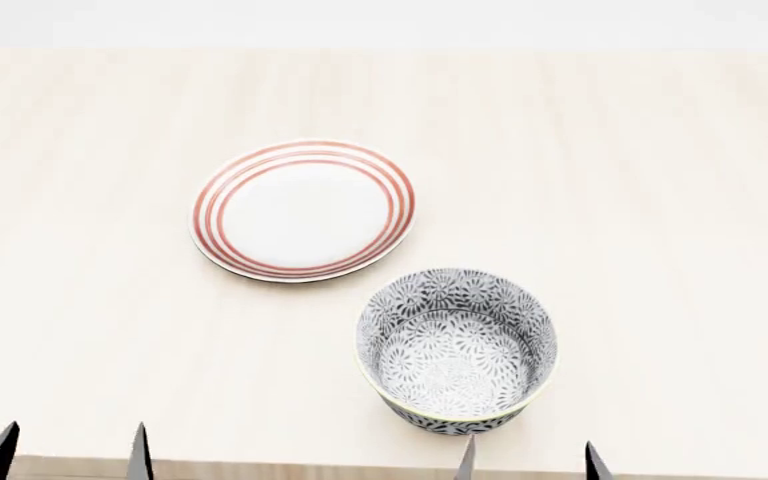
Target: Put the bowl on the plate.
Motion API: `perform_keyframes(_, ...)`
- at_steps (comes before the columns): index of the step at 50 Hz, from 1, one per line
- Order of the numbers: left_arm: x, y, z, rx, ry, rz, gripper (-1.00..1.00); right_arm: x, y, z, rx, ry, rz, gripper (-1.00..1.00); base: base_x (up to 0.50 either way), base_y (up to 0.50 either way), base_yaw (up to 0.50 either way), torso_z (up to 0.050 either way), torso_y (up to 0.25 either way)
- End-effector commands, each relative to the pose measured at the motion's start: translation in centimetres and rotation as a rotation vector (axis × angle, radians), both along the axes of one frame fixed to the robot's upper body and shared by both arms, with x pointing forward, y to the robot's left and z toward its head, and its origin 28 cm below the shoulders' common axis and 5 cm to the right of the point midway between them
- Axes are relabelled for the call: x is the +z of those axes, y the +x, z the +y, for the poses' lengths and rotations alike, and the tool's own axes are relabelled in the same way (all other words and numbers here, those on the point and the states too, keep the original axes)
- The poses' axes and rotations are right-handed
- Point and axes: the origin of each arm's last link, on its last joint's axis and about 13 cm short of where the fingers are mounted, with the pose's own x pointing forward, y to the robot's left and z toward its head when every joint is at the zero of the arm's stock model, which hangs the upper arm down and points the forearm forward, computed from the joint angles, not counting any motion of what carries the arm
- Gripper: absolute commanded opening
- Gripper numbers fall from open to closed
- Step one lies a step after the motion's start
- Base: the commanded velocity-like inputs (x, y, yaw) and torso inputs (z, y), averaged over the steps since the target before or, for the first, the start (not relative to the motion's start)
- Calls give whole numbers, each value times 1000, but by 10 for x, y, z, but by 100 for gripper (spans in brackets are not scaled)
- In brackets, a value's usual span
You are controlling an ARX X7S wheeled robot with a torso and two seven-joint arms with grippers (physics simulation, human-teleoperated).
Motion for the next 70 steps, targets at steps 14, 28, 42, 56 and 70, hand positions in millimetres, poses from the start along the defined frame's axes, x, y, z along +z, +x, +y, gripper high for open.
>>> perform_keyframes(14, 118, -22, 33, 344, 84, -726, 100, 108, -1, -30, -215, 214, -640, 100, 0, 0, 0, 0, 0)
perform_keyframes(28, 118, -22, 32, 343, 96, -739, 100, 106, -2, -27, -195, 205, -636, 100, 392, 0, 0, 0, 0)
perform_keyframes(42, 112, -19, 29, 315, 96, -689, 100, 103, -2, -25, -178, 192, -611, 100, 500, 0, 0, 0, 0)
perform_keyframes(56, 80, 1, 11, 153, -23, -293, 100, 99, -1, -22, -167, 169, -575, 100, 192, 0, 0, 0, 0)
perform_keyframes(70, 60, 15, -55, -289, -153, 122, 100, 96, -3, -21, -149, 164, -560, 100, 0, 0, 0, 0, 0)
